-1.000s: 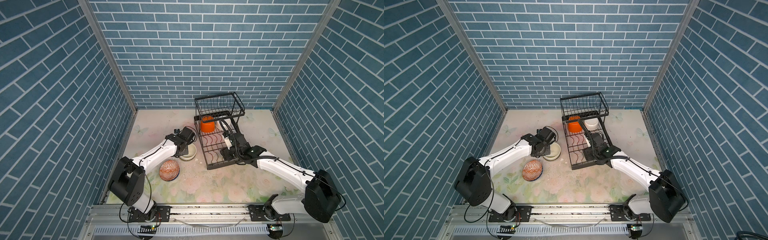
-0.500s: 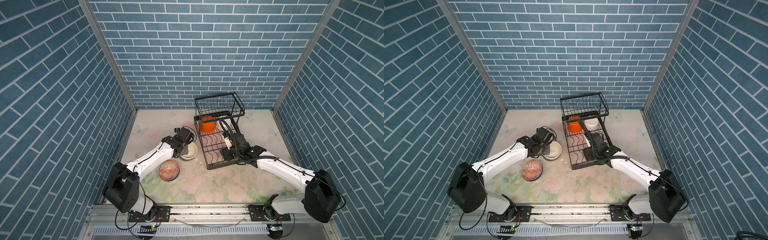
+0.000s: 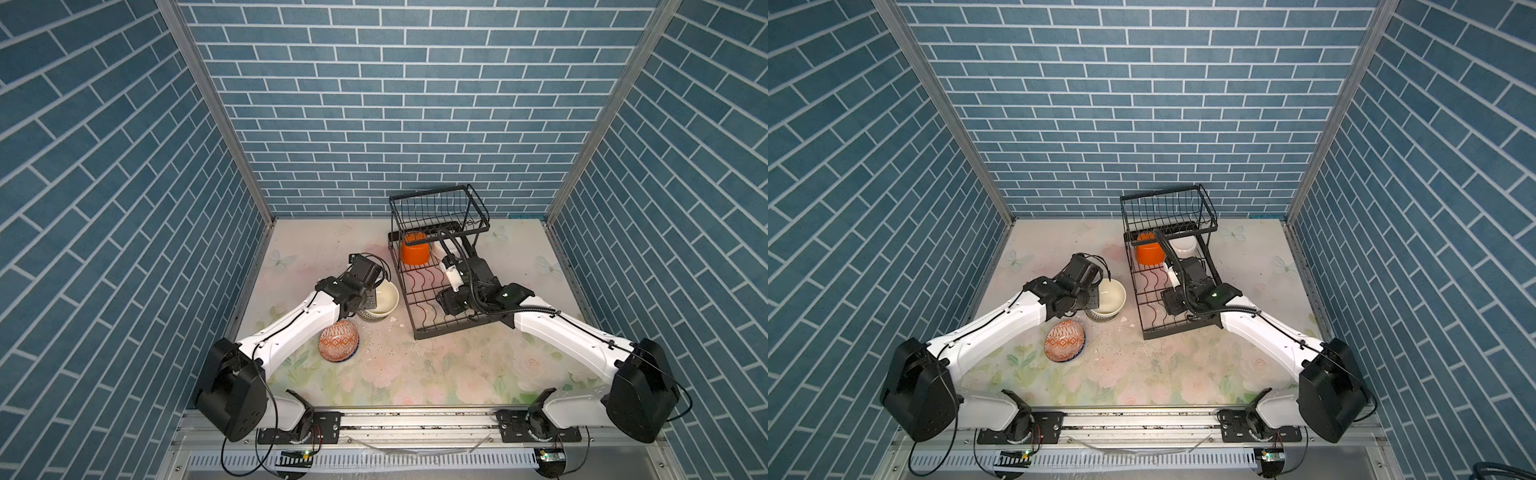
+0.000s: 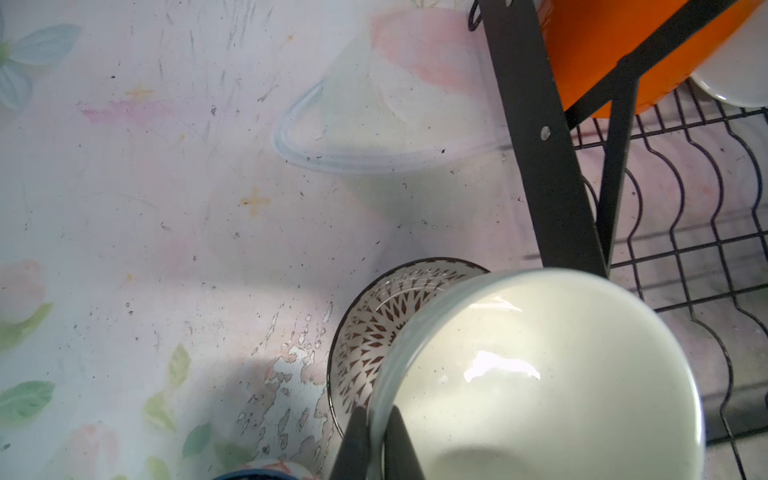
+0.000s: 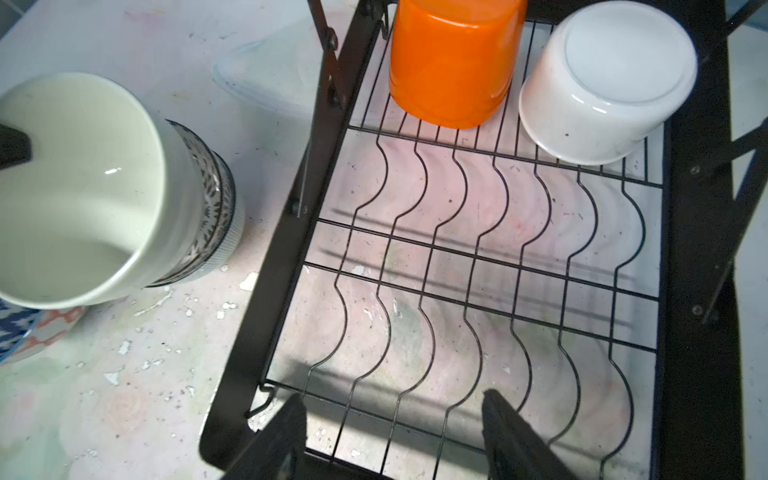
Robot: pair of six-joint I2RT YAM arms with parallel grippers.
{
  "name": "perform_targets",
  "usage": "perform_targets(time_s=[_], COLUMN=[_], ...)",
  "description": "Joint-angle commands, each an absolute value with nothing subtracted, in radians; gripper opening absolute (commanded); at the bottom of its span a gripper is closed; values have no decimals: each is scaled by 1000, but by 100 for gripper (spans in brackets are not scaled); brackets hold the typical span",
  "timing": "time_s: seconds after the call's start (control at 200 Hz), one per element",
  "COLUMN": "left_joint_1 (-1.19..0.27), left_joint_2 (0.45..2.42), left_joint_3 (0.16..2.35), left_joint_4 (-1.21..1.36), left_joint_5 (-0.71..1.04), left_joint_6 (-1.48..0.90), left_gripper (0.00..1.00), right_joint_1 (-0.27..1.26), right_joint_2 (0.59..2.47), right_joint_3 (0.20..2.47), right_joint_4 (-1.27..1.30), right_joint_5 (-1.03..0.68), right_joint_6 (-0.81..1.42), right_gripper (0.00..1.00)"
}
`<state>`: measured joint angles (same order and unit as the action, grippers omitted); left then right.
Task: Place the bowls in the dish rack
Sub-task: 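Lift the cream bowl toward the rack while the right gripper reaches to meet it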
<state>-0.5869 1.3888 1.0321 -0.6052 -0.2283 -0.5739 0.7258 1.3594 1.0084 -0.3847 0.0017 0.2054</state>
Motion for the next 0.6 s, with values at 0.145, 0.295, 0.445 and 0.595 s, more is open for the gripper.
perform_targets(time_s=[0.145,0.295,0.445,0.595], left_joint_1=[-608,-637,-664,-682], left_joint_2=[1342,1337,1327,1327], left_joint_3=[1003,1003,1011,1029], left_joint_4=[-524,-518,-517,-523], left_joint_5=[-212,-219,-226,-221], left_joint_6=[-556,-563,-577,-587], left_gripper=[0,0,0,0], right_joint_1=[732,748,772,797], right_joint_2=[1385,1431,1486,1542], right_joint_3=[1148,1209,1266,1318], right_joint_4=[-483,-507,-516,-523], right_joint_5=[-146,-181,-191,-201], right_joint_6=[251,261,264,267], right_gripper=[60,59,58,56])
